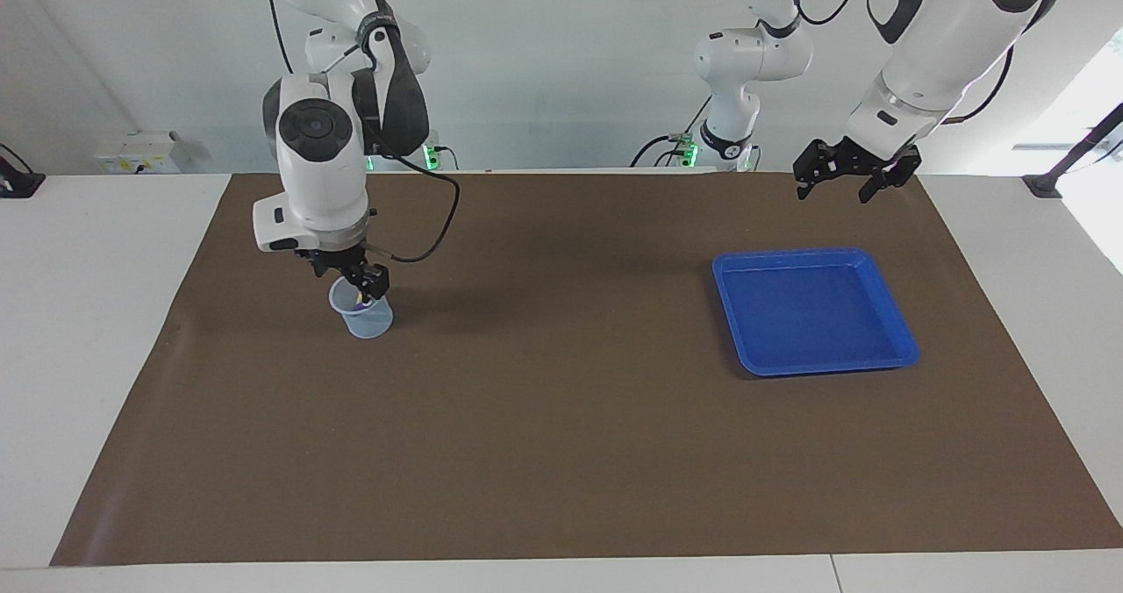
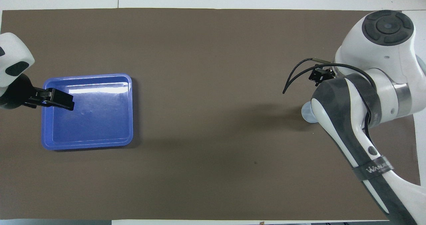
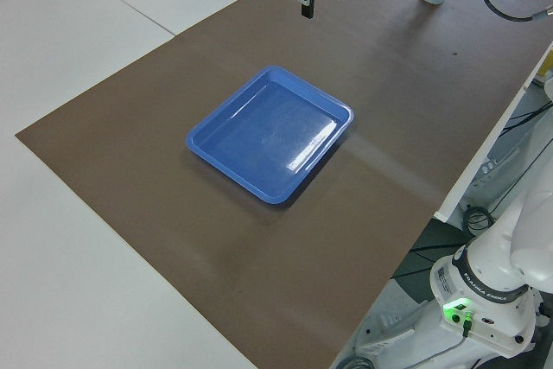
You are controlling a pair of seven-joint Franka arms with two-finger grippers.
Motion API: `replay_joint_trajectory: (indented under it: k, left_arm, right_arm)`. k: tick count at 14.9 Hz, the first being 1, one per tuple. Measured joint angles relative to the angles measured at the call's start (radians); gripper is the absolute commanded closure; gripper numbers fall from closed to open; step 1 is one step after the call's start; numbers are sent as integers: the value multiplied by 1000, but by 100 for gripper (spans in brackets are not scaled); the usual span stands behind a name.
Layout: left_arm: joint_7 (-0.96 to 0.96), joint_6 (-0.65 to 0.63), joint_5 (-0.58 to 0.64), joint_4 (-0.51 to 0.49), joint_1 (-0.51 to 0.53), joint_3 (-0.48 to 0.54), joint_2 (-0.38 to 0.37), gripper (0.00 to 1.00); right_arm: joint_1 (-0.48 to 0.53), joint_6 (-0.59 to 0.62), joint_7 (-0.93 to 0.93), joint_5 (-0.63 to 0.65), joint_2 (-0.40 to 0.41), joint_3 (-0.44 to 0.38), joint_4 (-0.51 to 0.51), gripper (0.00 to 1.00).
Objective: Right arm passes pens to left for tray arrangement
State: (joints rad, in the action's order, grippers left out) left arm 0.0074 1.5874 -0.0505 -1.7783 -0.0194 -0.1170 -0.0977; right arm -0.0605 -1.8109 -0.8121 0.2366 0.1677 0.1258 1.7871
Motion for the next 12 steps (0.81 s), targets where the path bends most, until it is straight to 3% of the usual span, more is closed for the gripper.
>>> replay_joint_trajectory:
  k: [2, 4, 7, 10, 11, 12]
  left_arm:
    - [-57, 103, -48, -112, 0, 1, -46, 0]
    - [-214, 200, -125, -186, 0, 2, -67, 0]
    - [-412, 326, -177, -259, -1, 1, -70, 0]
    - [-576, 382, -215, -288, 0, 2, -70, 0]
    - [-612, 391, -233, -291, 0, 3, -70, 3]
    - [-637, 398, -242, -297, 0, 4, -70, 20]
  right_arm:
    - [-2, -18, -127, 0, -1, 15, 37, 12]
    - [-7, -18, -257, 2, 3, 38, 58, 19]
    - [-20, -16, -382, 14, 13, 45, 70, 31]
    - [-23, -1, -437, 17, 14, 45, 81, 35]
    - [-23, 0, -444, 17, 14, 45, 88, 38]
    - [-23, 0, -454, 17, 14, 45, 95, 39]
